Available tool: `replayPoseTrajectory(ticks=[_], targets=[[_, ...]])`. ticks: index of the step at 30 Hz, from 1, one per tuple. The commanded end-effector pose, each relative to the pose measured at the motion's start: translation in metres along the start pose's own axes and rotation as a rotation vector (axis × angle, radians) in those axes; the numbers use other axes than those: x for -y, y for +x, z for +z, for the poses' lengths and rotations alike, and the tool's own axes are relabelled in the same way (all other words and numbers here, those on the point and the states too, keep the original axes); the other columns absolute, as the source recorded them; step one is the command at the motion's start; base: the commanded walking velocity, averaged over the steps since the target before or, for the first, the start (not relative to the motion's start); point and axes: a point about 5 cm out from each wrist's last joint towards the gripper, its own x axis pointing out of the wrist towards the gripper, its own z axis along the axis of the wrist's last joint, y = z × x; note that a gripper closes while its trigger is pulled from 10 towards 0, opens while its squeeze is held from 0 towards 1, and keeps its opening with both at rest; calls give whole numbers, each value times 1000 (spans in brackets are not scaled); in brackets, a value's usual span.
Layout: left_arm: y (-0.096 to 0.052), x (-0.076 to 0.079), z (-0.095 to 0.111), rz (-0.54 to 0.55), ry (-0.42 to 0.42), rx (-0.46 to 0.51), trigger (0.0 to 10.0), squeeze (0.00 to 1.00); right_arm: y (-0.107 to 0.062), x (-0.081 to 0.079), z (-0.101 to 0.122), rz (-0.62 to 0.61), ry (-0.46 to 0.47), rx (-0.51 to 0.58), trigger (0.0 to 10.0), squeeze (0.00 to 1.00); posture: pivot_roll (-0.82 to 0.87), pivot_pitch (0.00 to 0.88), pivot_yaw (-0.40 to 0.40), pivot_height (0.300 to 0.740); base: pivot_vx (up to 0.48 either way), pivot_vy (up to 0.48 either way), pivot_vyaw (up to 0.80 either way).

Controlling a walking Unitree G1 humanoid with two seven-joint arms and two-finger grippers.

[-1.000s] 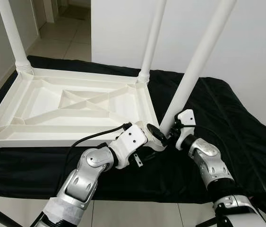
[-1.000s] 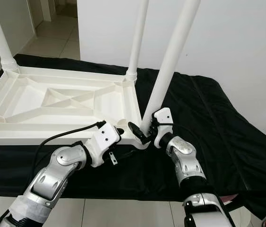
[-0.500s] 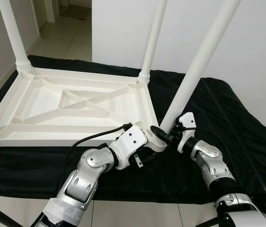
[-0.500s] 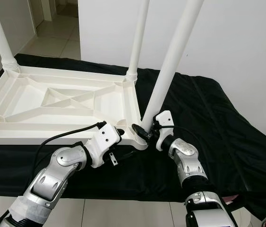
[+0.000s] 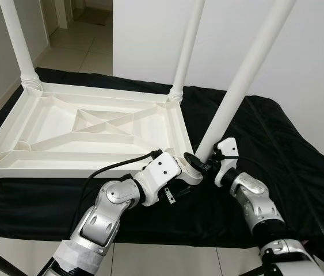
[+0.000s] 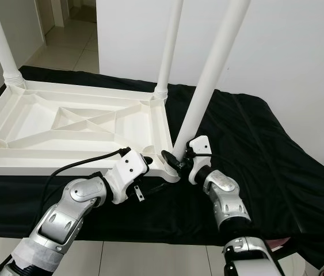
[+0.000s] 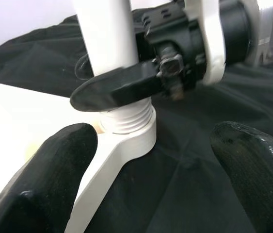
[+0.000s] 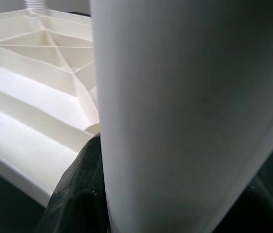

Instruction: Building children table

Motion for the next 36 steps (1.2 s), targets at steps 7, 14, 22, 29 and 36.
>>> replayPoseTrajectory(ticks=[7,14,22,29,36], targets=[[2,2,0,18,4,6,10000,0,-10,-16,-15,-312,118,-52,10000,0,-15,0,-135,740,0,0,0],[0,2,0,20,6,1,10000,0,-25,-29,-8,-595,189,-41,10000,0,-9,0,-135,740,0,0,0],[-1,0,0,18,10,-1,10000,0,-27,-44,0,-613,191,-24,10000,0,-14,0,-130,740,0,0,0],[0,0,0,16,12,0,10000,0,-28,-48,6,-577,198,-9,10000,1000,-15,0,-128,740,0,0,0],[0,0,0,17,10,1,10000,0,-28,-47,11,-513,185,37,10000,1000,-12,0,-133,740,0,0,0]])
